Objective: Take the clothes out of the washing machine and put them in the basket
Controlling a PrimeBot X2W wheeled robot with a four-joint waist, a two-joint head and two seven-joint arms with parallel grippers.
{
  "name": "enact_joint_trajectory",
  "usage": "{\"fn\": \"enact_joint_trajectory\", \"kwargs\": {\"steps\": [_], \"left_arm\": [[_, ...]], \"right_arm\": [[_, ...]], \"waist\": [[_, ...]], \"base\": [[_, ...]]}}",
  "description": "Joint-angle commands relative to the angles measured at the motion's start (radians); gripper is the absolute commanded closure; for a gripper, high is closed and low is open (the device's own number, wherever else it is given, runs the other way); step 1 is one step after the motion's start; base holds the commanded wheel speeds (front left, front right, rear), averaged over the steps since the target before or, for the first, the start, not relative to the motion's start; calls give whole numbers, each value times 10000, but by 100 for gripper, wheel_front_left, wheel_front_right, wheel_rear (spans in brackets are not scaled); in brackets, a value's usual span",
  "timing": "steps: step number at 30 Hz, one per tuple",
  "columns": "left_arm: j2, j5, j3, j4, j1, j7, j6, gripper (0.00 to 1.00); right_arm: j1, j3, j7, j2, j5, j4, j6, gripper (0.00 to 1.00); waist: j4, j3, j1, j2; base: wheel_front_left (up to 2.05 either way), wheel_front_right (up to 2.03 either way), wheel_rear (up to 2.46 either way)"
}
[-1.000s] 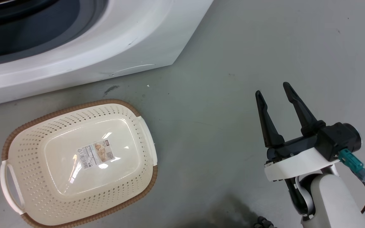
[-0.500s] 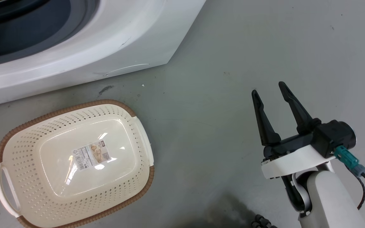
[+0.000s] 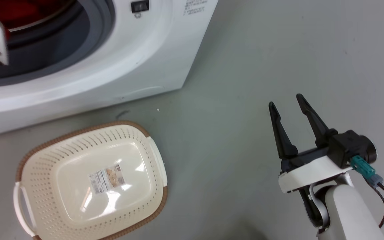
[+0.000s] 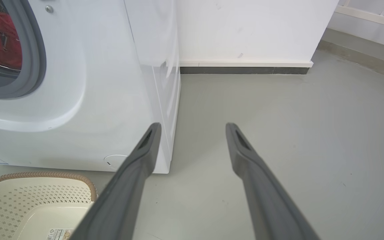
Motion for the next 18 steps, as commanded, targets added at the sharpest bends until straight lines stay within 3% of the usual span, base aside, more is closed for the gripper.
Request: {"fn": "enact_joint_trajectory", "kwargs": {"steps": [1,4,7,12,18], "left_arm": [[-140,-158,134,34,317,-335,50,100],[-798,-696,450,269,1151,-1757,136,100],[-1220,-999,589,481,1745,-2416,175,100],[-1800,-1271,676,376,2595,-2865,47,100],[-2315,-1554,1095,-1038,3808,-2914,-126,100]], "right_arm": [[186,-68,73,17,-101,-27,-7,0],[657,-381,339,17,-292,-182,-7,0],[1045,-538,587,19,-465,-312,-7,0],[1654,-687,963,16,-641,-560,-7,0],[2430,-967,1452,17,-715,-997,-7,0]], "waist": [[146,-612,-1,0],[447,-1501,-1,0],[684,-2166,-1,0],[1053,-3170,-1,0],[1576,-4325,-1,0]], "base": [[0,0,0],[0,0,0],[0,0,0],[0,0,0],[0,0,0]]}}
